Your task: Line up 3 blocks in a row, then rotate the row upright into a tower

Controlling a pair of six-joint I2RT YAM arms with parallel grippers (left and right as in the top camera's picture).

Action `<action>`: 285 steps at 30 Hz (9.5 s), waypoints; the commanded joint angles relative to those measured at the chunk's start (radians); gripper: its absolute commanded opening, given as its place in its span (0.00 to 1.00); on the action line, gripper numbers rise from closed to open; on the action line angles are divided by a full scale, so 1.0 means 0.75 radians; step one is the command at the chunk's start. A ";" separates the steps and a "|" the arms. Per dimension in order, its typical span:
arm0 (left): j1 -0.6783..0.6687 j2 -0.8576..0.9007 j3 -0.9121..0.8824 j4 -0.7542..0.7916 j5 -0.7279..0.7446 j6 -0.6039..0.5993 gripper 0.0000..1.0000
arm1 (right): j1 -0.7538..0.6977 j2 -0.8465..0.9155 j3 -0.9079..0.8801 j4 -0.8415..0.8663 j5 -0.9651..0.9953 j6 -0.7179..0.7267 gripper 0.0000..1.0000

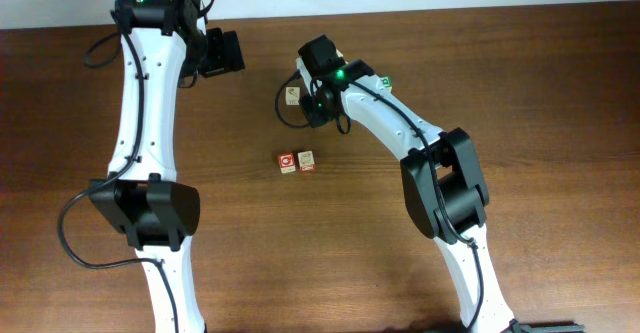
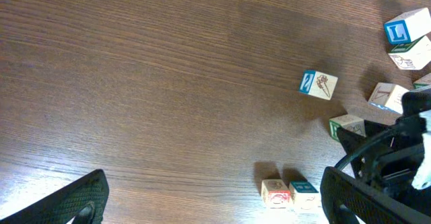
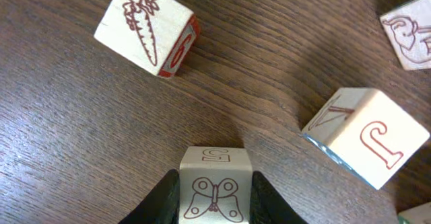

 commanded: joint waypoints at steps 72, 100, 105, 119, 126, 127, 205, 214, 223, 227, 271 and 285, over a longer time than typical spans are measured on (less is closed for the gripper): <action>-0.008 -0.656 -1.419 0.641 0.214 -0.009 0.29 | -0.256 -0.504 -0.240 -0.453 -0.381 0.239 0.19; -0.179 -0.466 -1.755 1.232 0.301 -0.090 0.04 | -0.151 -0.244 -0.452 -0.095 -0.422 0.466 0.04; -0.197 -0.425 -1.754 1.274 0.340 -0.035 0.10 | -0.138 -0.243 -0.455 -0.095 -0.422 0.486 0.04; -0.200 -0.425 -1.754 1.308 0.433 0.113 0.01 | -0.106 -0.243 -0.455 -0.089 -0.388 0.585 0.04; -0.200 -0.425 -1.754 1.317 0.453 0.142 0.00 | -0.072 -0.243 -0.455 -0.091 -0.388 0.624 0.04; -0.200 -0.425 -1.754 1.317 0.453 0.141 0.00 | -0.072 -0.243 -0.455 -0.091 -0.388 0.633 0.04; -0.196 -0.425 -1.754 1.324 0.275 -0.047 0.21 | -0.038 -0.243 -0.449 0.041 -0.432 0.337 0.16; -0.196 -0.425 -1.747 1.323 0.307 0.036 0.18 | -0.225 -0.312 -0.333 -0.090 -0.519 0.467 0.12; -0.193 -0.425 -1.746 1.362 0.406 0.247 0.08 | -0.226 -0.306 -0.482 -0.161 -0.522 0.524 0.05; -0.182 -0.425 -1.746 1.347 0.407 0.277 0.00 | -0.227 -0.306 -0.601 -0.069 -0.539 0.522 0.04; -0.179 -0.425 -1.678 1.247 0.441 0.114 0.00 | -0.191 -0.306 -0.626 0.102 -0.630 0.473 0.04; -0.181 -0.425 -1.678 1.251 0.441 0.114 0.00 | -0.191 -0.306 -0.626 0.099 -0.622 0.473 0.04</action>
